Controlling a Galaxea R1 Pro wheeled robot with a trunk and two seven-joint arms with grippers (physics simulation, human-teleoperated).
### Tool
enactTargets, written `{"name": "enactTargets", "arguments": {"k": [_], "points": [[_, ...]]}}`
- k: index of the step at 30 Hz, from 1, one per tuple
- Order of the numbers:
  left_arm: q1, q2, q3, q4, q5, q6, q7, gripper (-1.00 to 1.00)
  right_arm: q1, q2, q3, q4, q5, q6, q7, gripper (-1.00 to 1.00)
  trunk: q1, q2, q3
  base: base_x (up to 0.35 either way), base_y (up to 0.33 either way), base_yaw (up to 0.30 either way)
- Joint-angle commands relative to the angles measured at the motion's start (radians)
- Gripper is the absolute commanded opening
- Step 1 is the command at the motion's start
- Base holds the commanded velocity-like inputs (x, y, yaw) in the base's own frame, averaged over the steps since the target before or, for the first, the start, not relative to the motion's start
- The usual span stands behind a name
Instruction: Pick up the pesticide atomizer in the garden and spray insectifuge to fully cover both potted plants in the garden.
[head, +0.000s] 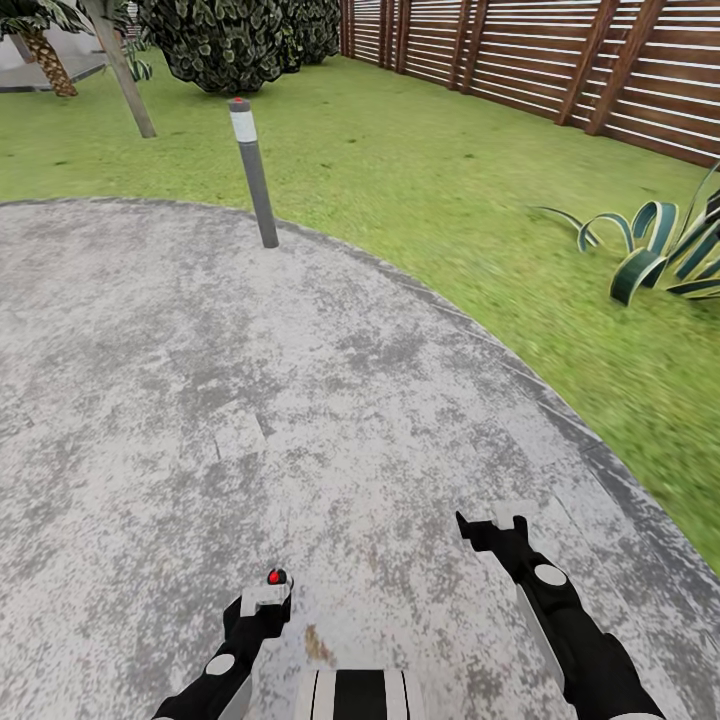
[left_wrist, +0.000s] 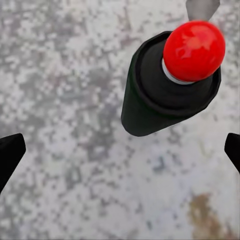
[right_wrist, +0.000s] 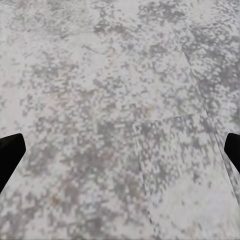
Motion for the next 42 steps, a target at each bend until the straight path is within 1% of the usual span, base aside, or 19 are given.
{"name": "enactTargets", "arguments": {"k": [1,8,15,26,28,31,36,42], "points": [[0.000,-0.001,0.004,0.001,-0.003,-0.003,0.001,1.00,0.000,0.000,-0.001,-0.001,0.004,0.006,0.004,1.00,0.000,0.000,-0.001,0.016,0.000,0.000],[0.000,-0.001,0.004,0.001,-0.002,-0.003,0.001,1.00,0.000,0.000,-0.001,-0.001,0.004,0.006,0.004,1.00,0.000,0.000,-0.001,0.014,0.000,0.000],[0.000,-0.001,0.004,0.001,-0.003,-0.003,0.001,1.00,0.000,0.000,-0.001,-0.001,0.004,0.006,0.004,1.00,0.000,0.000,-0.001,0.109,0.000,-0.004],[0.003,-0.001,0.002,0.002,-0.006,-0.004,-0.005,1.00,0.000,0.000,-0.001,0.000,0.004,0.006,0.004,1.00,0.000,0.000,-0.001,0.010,0.000,-0.049],[0.011,-0.001,0.001,0.002,-0.051,-0.004,-0.004,1.00,0.000,0.000,-0.001,0.000,0.004,0.006,0.004,1.00,0.000,0.000,-0.001,0.000,0.000,0.000],[0.013,-0.001,0.002,0.002,-0.083,-0.004,-0.004,1.00,0.000,0.000,-0.001,0.000,0.004,0.006,0.004,1.00,0.000,0.000,-0.001,0.000,0.000,0.000],[0.013,-0.001,0.003,0.002,-0.099,-0.003,-0.004,1.00,0.000,0.000,-0.001,0.001,0.005,0.006,0.004,1.00,0.000,0.000,-0.001,0.000,0.000,0.000],[0.013,-0.001,0.004,0.002,-0.100,-0.003,-0.004,1.00,0.000,0.000,-0.001,0.001,0.005,0.006,0.004,1.00,0.000,0.000,-0.001,0.000,0.000,0.000]]}}
